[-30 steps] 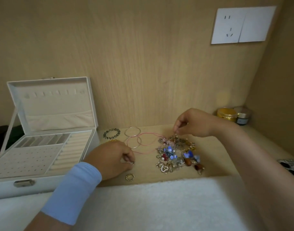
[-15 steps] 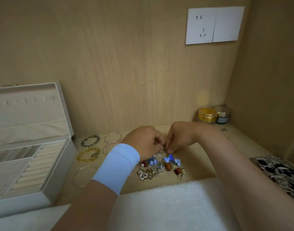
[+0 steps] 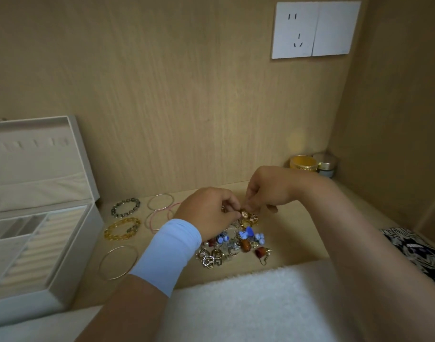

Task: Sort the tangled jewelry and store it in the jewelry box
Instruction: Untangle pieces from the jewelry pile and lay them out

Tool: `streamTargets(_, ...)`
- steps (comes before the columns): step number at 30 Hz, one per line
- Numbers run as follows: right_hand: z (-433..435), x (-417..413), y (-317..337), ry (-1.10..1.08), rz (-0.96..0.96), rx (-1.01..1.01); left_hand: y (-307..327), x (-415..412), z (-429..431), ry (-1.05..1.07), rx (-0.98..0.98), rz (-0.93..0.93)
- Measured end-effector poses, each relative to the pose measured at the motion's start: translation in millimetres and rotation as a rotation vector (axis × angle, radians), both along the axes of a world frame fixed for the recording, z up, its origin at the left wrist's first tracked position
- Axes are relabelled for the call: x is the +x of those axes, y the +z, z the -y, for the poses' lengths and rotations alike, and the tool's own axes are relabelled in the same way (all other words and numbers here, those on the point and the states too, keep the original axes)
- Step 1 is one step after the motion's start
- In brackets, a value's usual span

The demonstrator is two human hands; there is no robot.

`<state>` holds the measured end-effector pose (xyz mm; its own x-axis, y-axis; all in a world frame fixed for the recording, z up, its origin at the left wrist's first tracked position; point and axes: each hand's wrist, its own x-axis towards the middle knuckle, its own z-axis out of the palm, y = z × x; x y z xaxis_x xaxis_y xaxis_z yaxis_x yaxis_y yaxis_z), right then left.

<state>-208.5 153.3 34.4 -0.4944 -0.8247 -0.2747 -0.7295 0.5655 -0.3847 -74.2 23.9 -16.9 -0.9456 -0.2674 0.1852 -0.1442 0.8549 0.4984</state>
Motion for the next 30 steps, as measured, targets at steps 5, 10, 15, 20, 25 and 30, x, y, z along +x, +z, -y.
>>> streamTargets(5,-7,-2,4,-0.018,0.048,0.171,-4,-3,-5,-0.014,-0.116,0.001)
streamTargets(10,-9,-4,6,-0.030,0.006,0.237,-7,-8,-8,-0.045,-0.275,0.037)
streamTargets(15,5,-6,-13,-0.043,-0.039,0.084,-9,-14,-12,0.018,-0.332,0.041)
streamTargets(20,13,-4,-25,-0.003,-0.059,0.087,-11,-14,-11,0.074,-0.273,0.034)
streamTargets(25,11,0,-23,-0.018,-0.049,0.062,-8,-11,-7,0.077,-0.214,0.036)
streamTargets(30,16,4,-28,-0.001,-0.019,0.050,-2,-8,-2,0.123,-0.229,0.012)
